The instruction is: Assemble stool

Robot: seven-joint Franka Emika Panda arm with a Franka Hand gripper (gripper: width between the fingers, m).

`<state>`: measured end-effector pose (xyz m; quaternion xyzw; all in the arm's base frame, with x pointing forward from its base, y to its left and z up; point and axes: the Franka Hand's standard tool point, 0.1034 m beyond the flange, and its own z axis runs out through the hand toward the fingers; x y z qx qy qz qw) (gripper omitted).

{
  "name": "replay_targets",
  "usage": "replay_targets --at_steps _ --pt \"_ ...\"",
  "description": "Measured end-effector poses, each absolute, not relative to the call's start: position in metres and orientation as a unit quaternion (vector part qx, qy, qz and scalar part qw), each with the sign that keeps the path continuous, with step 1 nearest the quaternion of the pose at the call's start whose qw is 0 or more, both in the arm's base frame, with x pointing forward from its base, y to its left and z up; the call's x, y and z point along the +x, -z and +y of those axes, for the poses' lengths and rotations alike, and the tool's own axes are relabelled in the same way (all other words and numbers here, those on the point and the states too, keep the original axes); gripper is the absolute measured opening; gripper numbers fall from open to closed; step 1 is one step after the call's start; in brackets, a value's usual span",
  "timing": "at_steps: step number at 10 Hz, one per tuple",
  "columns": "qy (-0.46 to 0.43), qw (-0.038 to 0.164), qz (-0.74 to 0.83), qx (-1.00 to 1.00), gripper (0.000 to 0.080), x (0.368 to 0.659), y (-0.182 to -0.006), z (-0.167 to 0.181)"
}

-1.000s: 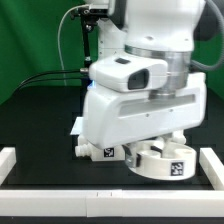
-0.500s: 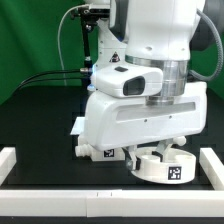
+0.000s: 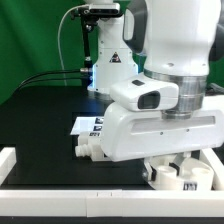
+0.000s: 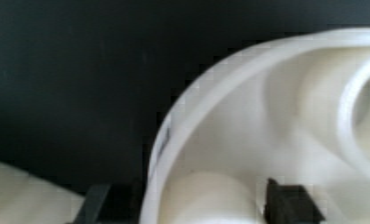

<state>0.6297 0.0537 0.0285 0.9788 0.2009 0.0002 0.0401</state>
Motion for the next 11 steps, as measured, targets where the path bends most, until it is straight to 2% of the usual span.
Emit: replay_targets --at_steps 3,4,5,8,9,10,11 --pt "0.004 0.042 0.187 0.981 0.0327 0.628 -0.026 0.055" --pt "0.004 0.039 0.174 0.984 0.0327 0.627 -0.025 0.056" --pt "0.006 0.023 0.128 0.992 0.0327 0.625 -0.022 0.056" --pt "0.004 0.021 0.121 0.992 0.0327 0.624 -0.018 0.056" --pt "0.004 0.021 0.122 0.992 0.0419 0.624 -0.018 0.056" --pt "0.009 0.021 0.122 0.992 0.0582 0.623 -0.02 0.055" --pt "0.014 0.021 0.122 0.992 0.0582 0.623 -0.029 0.054"
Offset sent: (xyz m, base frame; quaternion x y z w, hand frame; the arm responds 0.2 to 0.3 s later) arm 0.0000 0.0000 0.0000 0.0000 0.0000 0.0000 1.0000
